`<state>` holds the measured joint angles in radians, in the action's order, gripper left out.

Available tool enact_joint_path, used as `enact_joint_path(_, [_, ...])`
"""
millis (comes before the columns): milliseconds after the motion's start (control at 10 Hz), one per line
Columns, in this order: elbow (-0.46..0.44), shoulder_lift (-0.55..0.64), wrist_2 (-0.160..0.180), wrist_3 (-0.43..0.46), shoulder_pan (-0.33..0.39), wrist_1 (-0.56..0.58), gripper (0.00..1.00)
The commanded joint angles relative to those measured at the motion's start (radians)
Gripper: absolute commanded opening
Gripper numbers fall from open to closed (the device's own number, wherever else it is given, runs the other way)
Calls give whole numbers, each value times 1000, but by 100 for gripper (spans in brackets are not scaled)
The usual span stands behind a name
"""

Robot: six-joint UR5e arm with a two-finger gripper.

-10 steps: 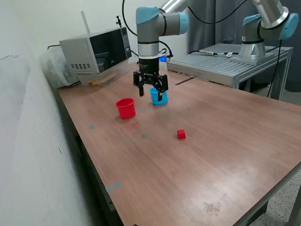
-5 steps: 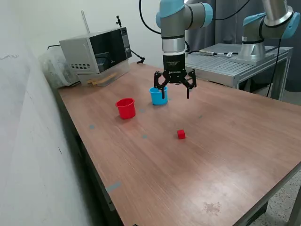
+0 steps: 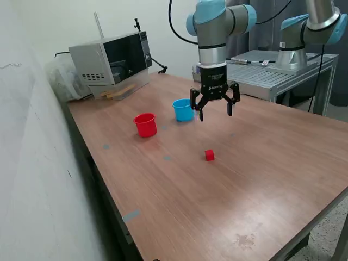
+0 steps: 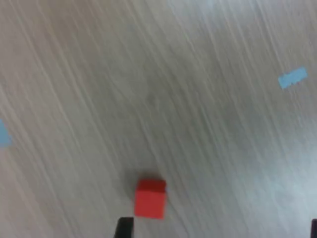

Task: Place red objects in the red bin, and blue objects in the blue bin.

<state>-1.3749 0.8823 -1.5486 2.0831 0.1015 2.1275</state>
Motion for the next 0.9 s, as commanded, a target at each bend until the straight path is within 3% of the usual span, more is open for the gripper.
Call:
enact_joint_path(0, [23, -48, 48, -57, 90, 2, 100])
enact_joint_path(200, [51, -60, 58, -46, 112, 3, 100])
enact_joint_path(400, [82, -98, 90, -49, 127, 5, 100])
enact_joint_path(600, [155, -158, 87, -49, 115, 3, 100])
enact_joint_path(800, [166, -184, 87, -49, 74, 5, 100])
